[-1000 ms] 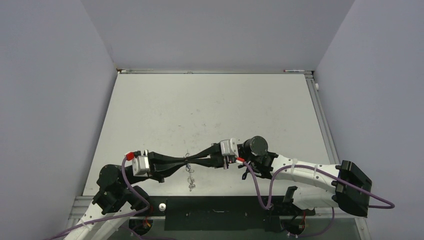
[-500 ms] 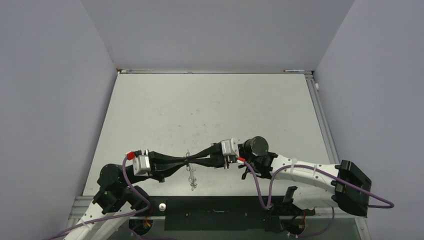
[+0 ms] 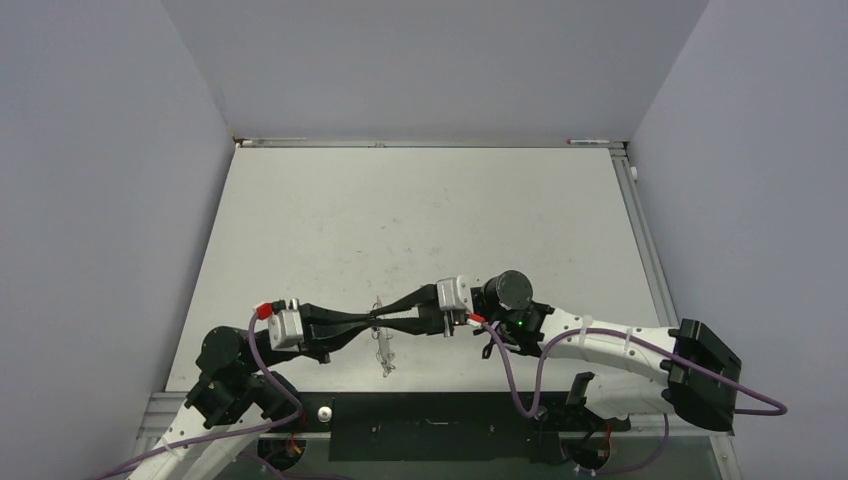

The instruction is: Put the keys on the keyring

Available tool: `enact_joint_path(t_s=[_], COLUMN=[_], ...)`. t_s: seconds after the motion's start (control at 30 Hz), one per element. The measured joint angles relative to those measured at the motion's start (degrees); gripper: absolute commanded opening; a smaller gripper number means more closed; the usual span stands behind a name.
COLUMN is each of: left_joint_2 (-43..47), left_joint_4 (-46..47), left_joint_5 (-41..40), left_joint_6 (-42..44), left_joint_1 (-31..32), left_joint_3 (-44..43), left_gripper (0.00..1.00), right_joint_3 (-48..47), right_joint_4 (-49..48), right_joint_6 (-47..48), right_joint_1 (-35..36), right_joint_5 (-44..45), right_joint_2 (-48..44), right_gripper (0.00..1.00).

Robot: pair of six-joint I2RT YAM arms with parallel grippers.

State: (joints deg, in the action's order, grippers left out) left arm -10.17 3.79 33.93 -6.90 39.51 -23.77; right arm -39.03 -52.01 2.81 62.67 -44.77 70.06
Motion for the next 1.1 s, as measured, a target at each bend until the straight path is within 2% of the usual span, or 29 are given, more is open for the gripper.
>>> enact_joint_path(t_s=[0.13,0.3,0.47,0.7,0.93,1.1], left_joint_2=[-0.4,-1.6,-3.1,-7.2,-10.2,-10.8], left_joint_4=[-2.2,-4.7,-5.5,-8.0,-9.7,-10.4], left_joint_5=[-1.5,-3.8,-4.9,-5.7,-5.9,-5.9], left_joint_6=[1.0,1.7,1.8,1.7,1.6,1.5], left_joint_1=[-0.1,-0.3,-0.3,-0.3,-0.3,-0.3], left_joint_3=[-0.1,-0.2,-0.3,-1.7,-2.6,-2.6], left_gripper=[0.00,0.00,0.00,0.00,0.00,0.00], right_joint_3=[-1.2,-4.0,-9.5,-17.2,-26.9,-29.7], right_joint_4=[5.8,17.7,32.0,51.7,66.1,71.7], right_joint_6=[2.9,9.3,16.4,24.2,28.8,30.7], right_joint_1=[0.0,0.0,0.0,0.0,0.0,0.0], right_joint_5=[0.4,1.6,3.1,5.9,7.1,7.5], right_joint_2=[-0.9,-5.1,-8.3,-8.3,-1.7,2.6], right_gripper=[0.38,0.43,0.43,0.41,0.35,0.34])
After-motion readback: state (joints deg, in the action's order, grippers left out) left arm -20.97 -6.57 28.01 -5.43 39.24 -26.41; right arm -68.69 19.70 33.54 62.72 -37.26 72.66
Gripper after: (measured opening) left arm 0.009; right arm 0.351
